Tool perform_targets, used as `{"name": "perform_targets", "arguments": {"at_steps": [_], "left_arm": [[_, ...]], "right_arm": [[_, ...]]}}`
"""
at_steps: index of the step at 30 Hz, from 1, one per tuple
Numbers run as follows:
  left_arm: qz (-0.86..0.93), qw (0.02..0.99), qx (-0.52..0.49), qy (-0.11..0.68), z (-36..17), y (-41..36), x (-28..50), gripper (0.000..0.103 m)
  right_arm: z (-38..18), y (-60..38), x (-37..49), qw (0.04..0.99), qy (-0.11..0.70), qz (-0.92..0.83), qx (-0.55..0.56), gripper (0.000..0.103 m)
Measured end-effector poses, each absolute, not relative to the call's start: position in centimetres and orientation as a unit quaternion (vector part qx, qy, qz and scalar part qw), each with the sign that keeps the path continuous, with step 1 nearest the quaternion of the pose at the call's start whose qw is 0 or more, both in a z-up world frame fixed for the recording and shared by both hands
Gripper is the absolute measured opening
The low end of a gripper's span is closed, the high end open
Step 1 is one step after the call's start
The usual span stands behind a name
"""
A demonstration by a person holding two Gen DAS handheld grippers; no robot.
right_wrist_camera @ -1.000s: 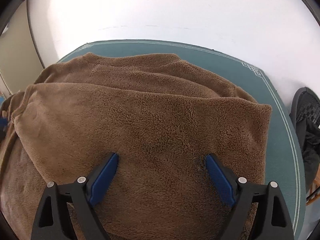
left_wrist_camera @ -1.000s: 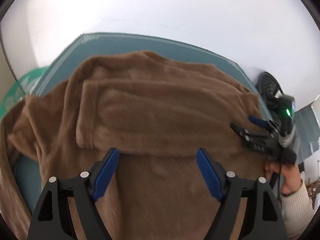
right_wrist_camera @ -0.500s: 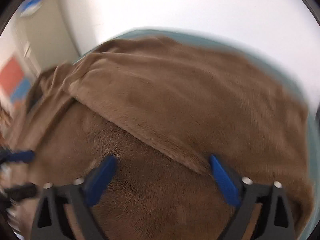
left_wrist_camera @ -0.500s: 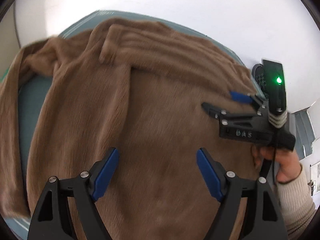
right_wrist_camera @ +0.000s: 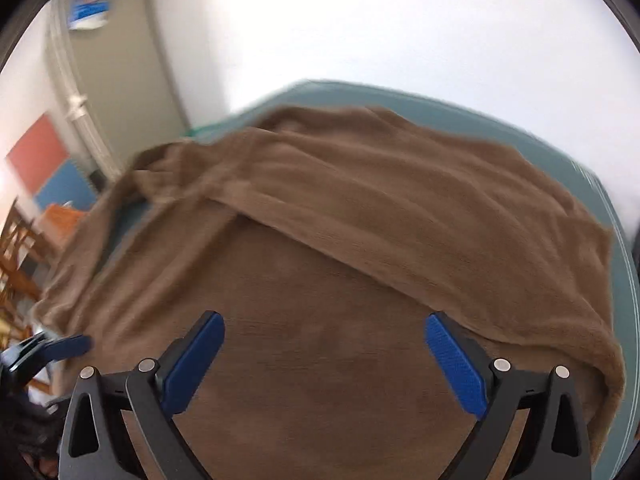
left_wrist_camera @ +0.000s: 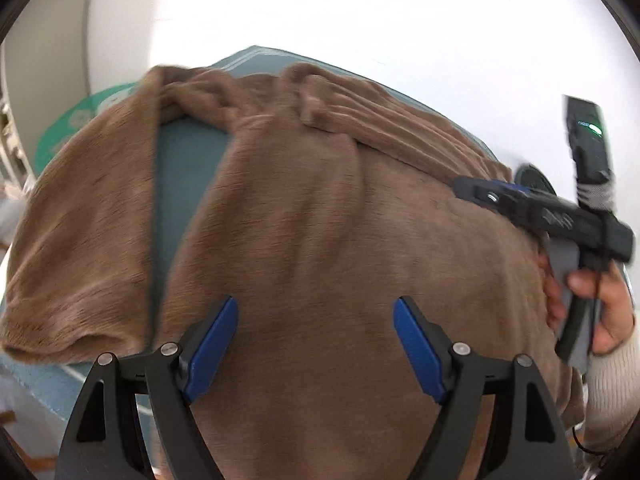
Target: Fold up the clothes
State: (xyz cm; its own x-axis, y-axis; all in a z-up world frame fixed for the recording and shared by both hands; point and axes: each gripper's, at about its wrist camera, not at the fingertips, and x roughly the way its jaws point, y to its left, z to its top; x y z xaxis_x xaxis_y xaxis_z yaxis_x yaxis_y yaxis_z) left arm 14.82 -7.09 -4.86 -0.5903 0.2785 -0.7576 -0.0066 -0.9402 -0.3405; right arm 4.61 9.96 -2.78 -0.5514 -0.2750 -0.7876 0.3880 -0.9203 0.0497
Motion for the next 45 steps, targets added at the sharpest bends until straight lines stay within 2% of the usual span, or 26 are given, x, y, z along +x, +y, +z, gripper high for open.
{"name": "perform_targets", "arguments": {"at_steps": [5,7,12,19,22,26,28,32,35,37,39,42,45], "left_arm": [[0.88,0.1,-0.425,-0.188,-5.0,-8.9,15.7,0.083],[0.882,0.108,-0.417,-0.192,-5.0,-9.1,16.3,0.083],[0.885,0.12,-0.397,-0.21,-4.4,-10.5,18.5,0.083],[0.899,0.058,-0.362,-0.239,-3.0,-15.1,22.6,0.083],[0.901,0.021,-0.353,-0.251,-2.6,-17.1,24.3,0.083],[0.901,-0.023,-0.347,-0.258,-2.6,-18.9,26.0,0.083],[0.898,-0.038,-0.348,-0.264,-2.9,-19.7,26.6,0.083],[0.893,-0.054,-0.353,-0.274,-3.6,-20.5,27.1,0.083],[0.889,-0.056,-0.354,-0.284,-3.8,-21.0,27.1,0.083],[0.887,-0.063,-0.355,-0.288,-4.0,-21.2,27.1,0.083],[0.885,-0.064,-0.358,-0.291,-4.3,-21.3,26.9,0.083],[0.882,-0.068,-0.362,-0.294,-4.5,-21.5,26.8,0.083],[0.883,-0.073,-0.361,-0.291,-4.3,-21.4,27.0,0.083]], "right_arm": [[-7.4,6.4,5.2,0.201,0.113,-0.842,0.489,0.103],[-7.8,5.9,6.1,0.203,0.129,-0.857,0.456,0.103],[-7.1,5.6,5.5,0.203,0.115,-0.845,0.48,0.103],[-1.9,-2.9,10.1,0.378,0.169,-0.822,0.391,0.103],[-2.4,-7.1,11.3,0.437,0.207,-0.79,0.378,0.103],[-4.4,-11.4,12.4,0.463,0.255,-0.763,0.373,0.102],[-5.1,-12.5,12.6,0.463,0.269,-0.757,0.375,0.098],[-6.3,-13.8,12.6,0.464,0.286,-0.743,0.389,0.065],[-6.8,-14.2,12.4,0.469,0.28,-0.737,0.398,0.063],[-6.8,-14.4,12.3,0.472,0.276,-0.737,0.397,0.051],[-6.7,-14.4,12.5,0.474,0.275,-0.738,0.394,0.032],[-6.4,-14.6,12.7,0.466,0.281,-0.745,0.385,0.021],[-5.8,-14.5,12.3,0.465,0.274,-0.752,0.38,0.017]]}}
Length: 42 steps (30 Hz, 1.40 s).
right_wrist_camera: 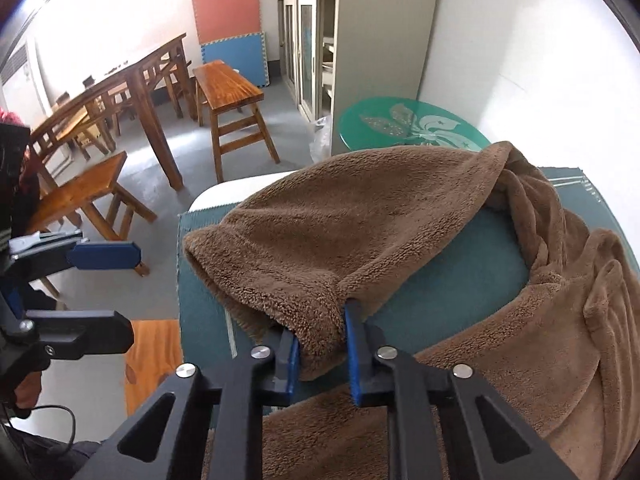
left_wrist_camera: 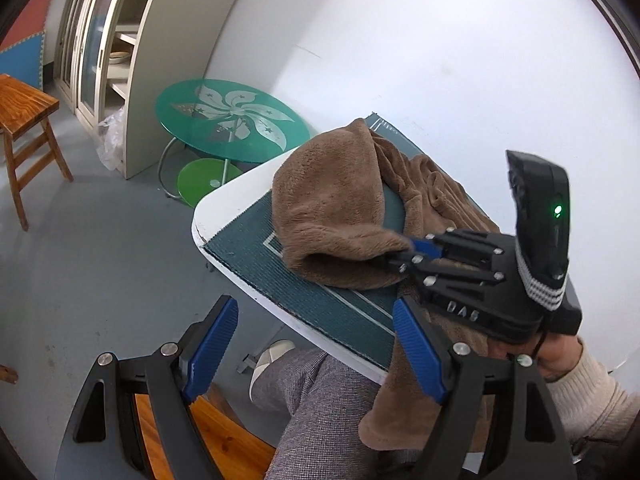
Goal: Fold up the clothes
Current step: 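Grasp a blanket corner with the right gripper and lift it high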
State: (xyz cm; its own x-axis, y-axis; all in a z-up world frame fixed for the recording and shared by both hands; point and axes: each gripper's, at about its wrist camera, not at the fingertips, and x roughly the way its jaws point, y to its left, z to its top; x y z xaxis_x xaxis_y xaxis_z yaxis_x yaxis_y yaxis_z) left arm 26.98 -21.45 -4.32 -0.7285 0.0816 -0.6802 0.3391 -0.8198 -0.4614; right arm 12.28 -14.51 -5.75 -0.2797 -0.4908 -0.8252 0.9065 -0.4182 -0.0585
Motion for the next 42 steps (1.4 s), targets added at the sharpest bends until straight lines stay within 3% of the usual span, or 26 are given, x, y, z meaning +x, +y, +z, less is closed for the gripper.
{"name": "perform_targets", "arguments": {"at_steps": [11,21,31,42], "left_arm": [[-0.898,0.07,0.33,0.283,-1.8,-20.7,25.7,0.083],[-0.886,0.062,0.355,0.292,-2.8,-19.6,24.1,0.083],[-0.883,0.065,0.366,0.288,-3.1,-18.9,22.5,0.083],[-0.897,0.039,0.388,0.208,-1.7,-15.2,14.6,0.083]], "right_arm": [[4.9,-11.6,9.6,0.412,0.227,-0.848,0.245,0.012],[10.6,-7.2,5.8,0.337,0.223,-0.895,0.189,0.012],[13.3,-1.6,2.0,0.246,0.191,-0.934,0.175,0.012],[16.1,9.9,-1.2,0.142,0.107,-0.972,0.154,0.012]]}}
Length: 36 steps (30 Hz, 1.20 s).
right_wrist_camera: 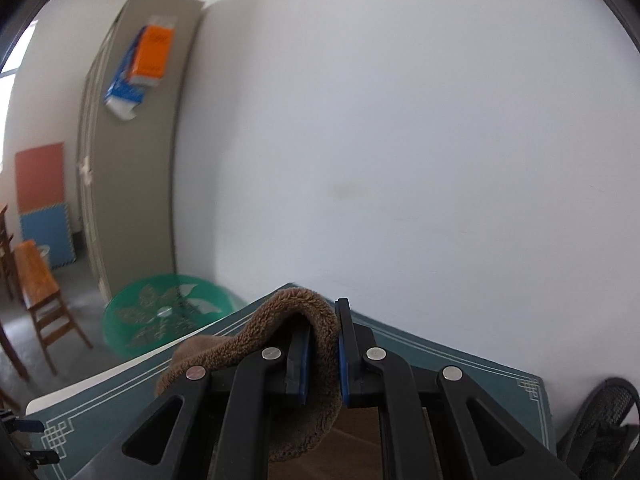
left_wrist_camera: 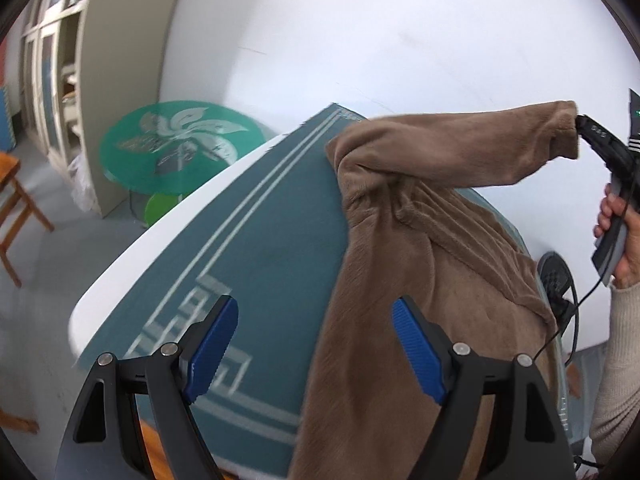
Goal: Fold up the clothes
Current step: 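Grasp a blanket corner with the right gripper and lift it high, then lay the held corner back onto the blanket and open the right gripper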
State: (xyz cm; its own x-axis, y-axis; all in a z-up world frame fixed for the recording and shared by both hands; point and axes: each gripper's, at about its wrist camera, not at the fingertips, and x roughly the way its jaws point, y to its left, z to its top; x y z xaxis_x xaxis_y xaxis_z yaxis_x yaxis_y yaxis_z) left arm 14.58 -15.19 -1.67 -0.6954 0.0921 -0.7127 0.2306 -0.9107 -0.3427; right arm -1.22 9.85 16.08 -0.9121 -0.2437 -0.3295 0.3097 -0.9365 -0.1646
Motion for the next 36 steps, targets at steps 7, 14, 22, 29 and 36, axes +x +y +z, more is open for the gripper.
{"name": "perform_targets", "arguments": {"at_steps": [7,14,22,29,36], "left_arm": [[-0.897,0.017,0.416,0.149,-2.3,-12.4,6.0,0.083],[-0.891,0.045,0.446,0.066,-3.7,-9.4,-2.1,0.083],[-0.876,0.058,0.473,0.071,-6.8,-9.5,-4.6,0.091],[-0.877,0.053,0.473,0.067,-7.5,-9.6,-5.1,0.099],[-0.877,0.054,0.473,0.068,-7.3,-9.6,-5.0,0.099]], "right_arm": [[14.2,19.7,-1.3,0.078,0.047,-0.978,0.186,0.012],[9.3,28.5,-1.1,0.041,-0.014,-0.967,0.251,0.012],[3.2,33.4,-0.6,0.015,-0.049,-0.944,0.326,0.012],[-0.7,35.2,-2.1,0.004,-0.045,-0.917,0.397,0.019],[-1.1,37.4,-1.3,0.005,-0.056,-0.912,0.405,0.065]]}}
